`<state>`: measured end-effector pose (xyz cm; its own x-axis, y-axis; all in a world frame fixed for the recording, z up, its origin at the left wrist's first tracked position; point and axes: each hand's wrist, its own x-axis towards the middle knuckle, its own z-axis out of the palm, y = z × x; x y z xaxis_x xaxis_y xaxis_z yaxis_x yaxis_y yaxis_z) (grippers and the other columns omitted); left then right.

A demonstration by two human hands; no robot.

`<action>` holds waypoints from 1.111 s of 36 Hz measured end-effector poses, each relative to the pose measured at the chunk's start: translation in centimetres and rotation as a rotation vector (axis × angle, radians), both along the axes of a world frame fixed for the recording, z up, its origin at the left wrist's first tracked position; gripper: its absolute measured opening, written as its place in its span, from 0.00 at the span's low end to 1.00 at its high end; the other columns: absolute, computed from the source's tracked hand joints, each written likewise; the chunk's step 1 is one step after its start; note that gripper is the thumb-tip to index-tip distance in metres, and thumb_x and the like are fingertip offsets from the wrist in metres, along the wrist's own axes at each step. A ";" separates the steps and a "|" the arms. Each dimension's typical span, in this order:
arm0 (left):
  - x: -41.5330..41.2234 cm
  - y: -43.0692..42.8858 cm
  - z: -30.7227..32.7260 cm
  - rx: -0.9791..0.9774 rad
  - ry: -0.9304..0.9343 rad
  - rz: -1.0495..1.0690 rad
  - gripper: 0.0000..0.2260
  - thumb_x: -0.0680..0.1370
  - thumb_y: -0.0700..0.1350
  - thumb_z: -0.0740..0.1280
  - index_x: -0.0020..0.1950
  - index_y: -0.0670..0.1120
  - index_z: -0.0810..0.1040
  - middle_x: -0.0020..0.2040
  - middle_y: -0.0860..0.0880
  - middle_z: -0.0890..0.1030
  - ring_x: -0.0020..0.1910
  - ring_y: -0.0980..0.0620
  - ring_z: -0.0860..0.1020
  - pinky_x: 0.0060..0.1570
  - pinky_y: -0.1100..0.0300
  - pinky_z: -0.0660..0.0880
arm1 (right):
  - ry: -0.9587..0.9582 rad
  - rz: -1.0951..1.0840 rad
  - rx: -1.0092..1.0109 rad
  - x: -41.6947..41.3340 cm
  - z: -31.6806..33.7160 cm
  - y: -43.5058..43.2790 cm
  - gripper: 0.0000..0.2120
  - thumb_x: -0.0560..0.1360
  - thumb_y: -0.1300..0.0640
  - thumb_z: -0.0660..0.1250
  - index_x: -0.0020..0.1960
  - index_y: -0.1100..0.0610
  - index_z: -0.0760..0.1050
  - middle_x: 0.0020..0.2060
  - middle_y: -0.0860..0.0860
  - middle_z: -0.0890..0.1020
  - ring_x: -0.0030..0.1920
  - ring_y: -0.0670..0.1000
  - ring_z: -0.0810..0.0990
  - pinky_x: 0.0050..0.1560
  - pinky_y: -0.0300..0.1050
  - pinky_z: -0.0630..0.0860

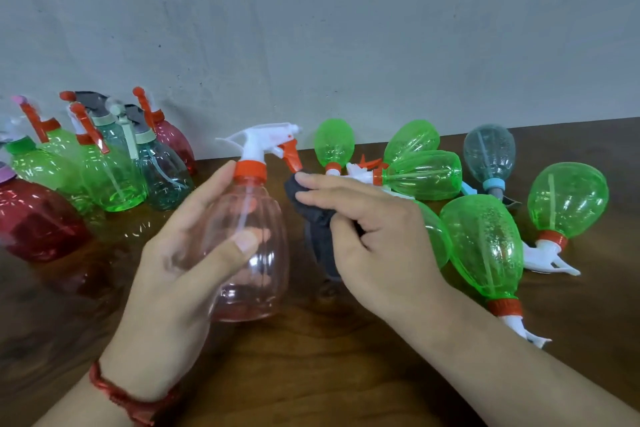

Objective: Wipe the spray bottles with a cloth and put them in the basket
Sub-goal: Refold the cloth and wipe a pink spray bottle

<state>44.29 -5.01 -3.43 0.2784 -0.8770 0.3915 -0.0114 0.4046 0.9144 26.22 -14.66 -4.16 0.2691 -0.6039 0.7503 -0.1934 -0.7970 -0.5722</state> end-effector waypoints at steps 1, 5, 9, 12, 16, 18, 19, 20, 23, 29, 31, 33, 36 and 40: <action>0.2 -0.1 0.0 0.002 -0.012 0.012 0.31 0.73 0.43 0.72 0.76 0.56 0.77 0.69 0.50 0.83 0.65 0.42 0.84 0.51 0.37 0.85 | -0.019 -0.016 -0.006 -0.2 0.1 -0.1 0.23 0.73 0.74 0.62 0.57 0.57 0.88 0.61 0.46 0.86 0.64 0.38 0.81 0.68 0.32 0.72; 0.5 -0.1 -0.2 0.017 -0.074 0.001 0.32 0.73 0.44 0.76 0.77 0.58 0.76 0.70 0.49 0.82 0.64 0.38 0.83 0.50 0.30 0.82 | -0.115 -0.058 -0.040 -0.9 0.8 -0.4 0.24 0.75 0.75 0.61 0.63 0.59 0.85 0.65 0.48 0.84 0.69 0.42 0.79 0.71 0.44 0.75; 0.0 0.2 -0.3 -0.004 -0.053 -0.070 0.34 0.70 0.47 0.77 0.77 0.57 0.77 0.71 0.48 0.82 0.66 0.42 0.83 0.57 0.40 0.83 | -0.039 -0.016 -0.039 -0.5 0.8 -0.4 0.25 0.77 0.76 0.62 0.66 0.58 0.83 0.69 0.47 0.81 0.71 0.42 0.77 0.73 0.38 0.71; 0.0 0.0 -0.2 -0.008 0.043 -0.070 0.32 0.72 0.41 0.72 0.78 0.53 0.76 0.70 0.47 0.82 0.62 0.41 0.85 0.52 0.49 0.85 | -0.056 0.007 0.003 -0.4 0.6 -0.4 0.24 0.74 0.75 0.62 0.60 0.58 0.87 0.63 0.46 0.85 0.67 0.41 0.80 0.71 0.38 0.73; 1.2 -0.1 -0.2 -0.040 -0.239 0.012 0.35 0.72 0.45 0.76 0.80 0.57 0.73 0.71 0.49 0.81 0.66 0.43 0.82 0.62 0.44 0.82 | -0.170 0.007 0.087 -1.1 1.1 -0.6 0.23 0.73 0.73 0.60 0.56 0.57 0.88 0.57 0.45 0.87 0.63 0.42 0.83 0.68 0.45 0.78; 1.7 0.0 -0.3 -0.077 -0.502 0.036 0.37 0.71 0.50 0.78 0.80 0.57 0.72 0.70 0.49 0.80 0.67 0.46 0.81 0.67 0.57 0.77 | -0.257 -0.029 0.094 -1.5 1.6 -0.7 0.23 0.76 0.74 0.61 0.60 0.57 0.86 0.60 0.46 0.86 0.66 0.45 0.82 0.70 0.50 0.77; 1.8 0.0 -0.4 -0.093 -0.607 0.036 0.37 0.71 0.52 0.78 0.81 0.56 0.72 0.69 0.49 0.79 0.67 0.46 0.80 0.66 0.62 0.76 | -0.289 -0.038 0.100 -1.7 1.9 -0.9 0.22 0.78 0.74 0.61 0.63 0.57 0.85 0.63 0.46 0.85 0.67 0.45 0.81 0.71 0.50 0.76; 1.9 0.0 -0.4 -0.108 -0.689 0.032 0.37 0.72 0.52 0.78 0.81 0.56 0.72 0.69 0.49 0.78 0.66 0.45 0.80 0.65 0.64 0.75 | -0.297 -0.044 0.101 -1.8 2.1 -1.0 0.22 0.79 0.74 0.62 0.65 0.57 0.84 0.65 0.46 0.84 0.69 0.44 0.79 0.72 0.49 0.75; 1.7 -0.1 -0.5 -0.148 -0.851 0.036 0.38 0.71 0.50 0.80 0.80 0.55 0.73 0.69 0.48 0.76 0.67 0.43 0.79 0.62 0.69 0.75 | -0.173 -0.027 0.059 -1.7 2.2 -1.1 0.23 0.79 0.74 0.62 0.67 0.57 0.83 0.66 0.47 0.83 0.69 0.44 0.79 0.72 0.48 0.75; 1.7 0.0 -0.9 -0.162 -0.931 0.044 0.38 0.70 0.49 0.81 0.80 0.57 0.73 0.69 0.51 0.76 0.67 0.44 0.79 0.60 0.65 0.79 | -0.022 0.032 -0.007 -1.4 1.9 -0.2 0.23 0.77 0.74 0.61 0.64 0.59 0.84 0.62 0.48 0.85 0.66 0.41 0.80 0.69 0.37 0.73; 1.4 0.0 -0.9 -0.166 -0.924 0.050 0.37 0.71 0.50 0.80 0.80 0.57 0.73 0.70 0.51 0.76 0.67 0.44 0.79 0.61 0.65 0.79 | 0.035 0.046 -0.079 -1.1 1.9 0.4 0.23 0.77 0.74 0.61 0.66 0.59 0.83 0.64 0.49 0.84 0.70 0.45 0.78 0.73 0.42 0.71; 1.1 -0.1 -1.0 -0.174 -0.903 0.053 0.36 0.71 0.49 0.80 0.79 0.55 0.75 0.70 0.51 0.76 0.67 0.45 0.79 0.61 0.67 0.78 | 0.046 0.058 -0.085 -1.2 1.8 0.2 0.23 0.78 0.73 0.61 0.67 0.59 0.82 0.65 0.49 0.84 0.70 0.46 0.78 0.74 0.44 0.72; 1.0 -0.2 -0.8 -0.161 -0.842 0.027 0.35 0.70 0.46 0.81 0.77 0.54 0.77 0.68 0.50 0.78 0.65 0.46 0.80 0.59 0.69 0.76 | 0.039 0.012 0.000 -1.6 1.5 -1.0 0.23 0.78 0.73 0.62 0.67 0.58 0.83 0.63 0.48 0.85 0.65 0.42 0.81 0.69 0.41 0.75; 1.1 -0.1 -0.6 -0.131 -0.736 -0.035 0.33 0.71 0.48 0.82 0.75 0.56 0.79 0.68 0.48 0.78 0.64 0.45 0.81 0.59 0.68 0.76 | 0.023 -0.104 0.162 -2.1 1.4 -2.1 0.22 0.79 0.68 0.61 0.66 0.54 0.84 0.59 0.42 0.85 0.60 0.34 0.80 0.65 0.32 0.74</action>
<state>45.44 -5.15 -4.00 -0.1233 -0.8138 0.5679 -0.5864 0.5214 0.6199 24.16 -16.81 -2.72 0.2147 -0.7415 0.6357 -0.2842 -0.6702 -0.6856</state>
